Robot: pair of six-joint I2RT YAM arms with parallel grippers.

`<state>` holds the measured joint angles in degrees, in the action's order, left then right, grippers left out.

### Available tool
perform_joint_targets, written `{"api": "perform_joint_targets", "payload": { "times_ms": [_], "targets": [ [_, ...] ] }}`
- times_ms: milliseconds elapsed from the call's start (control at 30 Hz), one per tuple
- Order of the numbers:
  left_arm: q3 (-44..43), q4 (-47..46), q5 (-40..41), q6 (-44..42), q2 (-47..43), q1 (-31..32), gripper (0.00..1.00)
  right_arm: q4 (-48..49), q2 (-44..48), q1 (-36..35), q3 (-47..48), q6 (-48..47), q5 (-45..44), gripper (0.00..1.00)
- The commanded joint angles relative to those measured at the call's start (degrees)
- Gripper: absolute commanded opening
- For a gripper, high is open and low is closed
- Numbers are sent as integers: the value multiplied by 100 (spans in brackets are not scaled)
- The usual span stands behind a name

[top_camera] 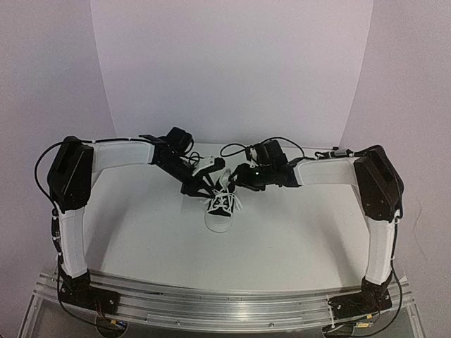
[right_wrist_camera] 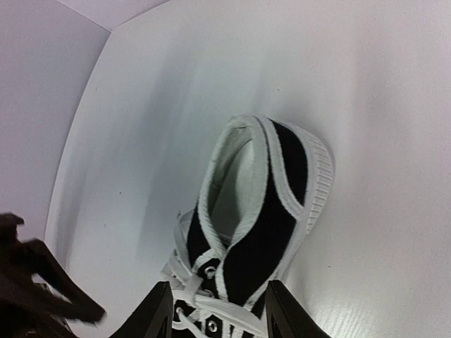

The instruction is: Tie the shoes

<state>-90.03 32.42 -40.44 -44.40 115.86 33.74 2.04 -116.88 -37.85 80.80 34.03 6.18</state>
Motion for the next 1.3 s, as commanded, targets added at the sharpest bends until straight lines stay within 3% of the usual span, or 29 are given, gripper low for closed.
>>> {"api": "perform_joint_targets", "payload": {
  "times_ms": [0, 167, 767, 1067, 1267],
  "targets": [
    [259, -656, 417, -822, -40, 160, 36, -31, 88, -57, 229, 300, -14, 45],
    [308, -938, 646, -1160, 193, 228, 22, 64, 81, -56, 163, 312, -11, 43],
    [233, -1177, 1151, -1070, 655, 230, 19, 285, 47, -56, -18, 423, 74, 42],
    [32, -1186, 1163, -701, 789, 230, 12, 341, 26, -56, -16, 395, 118, 42],
    [-50, -1050, 1185, -628, 779, 232, 0, 364, 57, -49, -93, 381, 132, 41]
  ]
}}
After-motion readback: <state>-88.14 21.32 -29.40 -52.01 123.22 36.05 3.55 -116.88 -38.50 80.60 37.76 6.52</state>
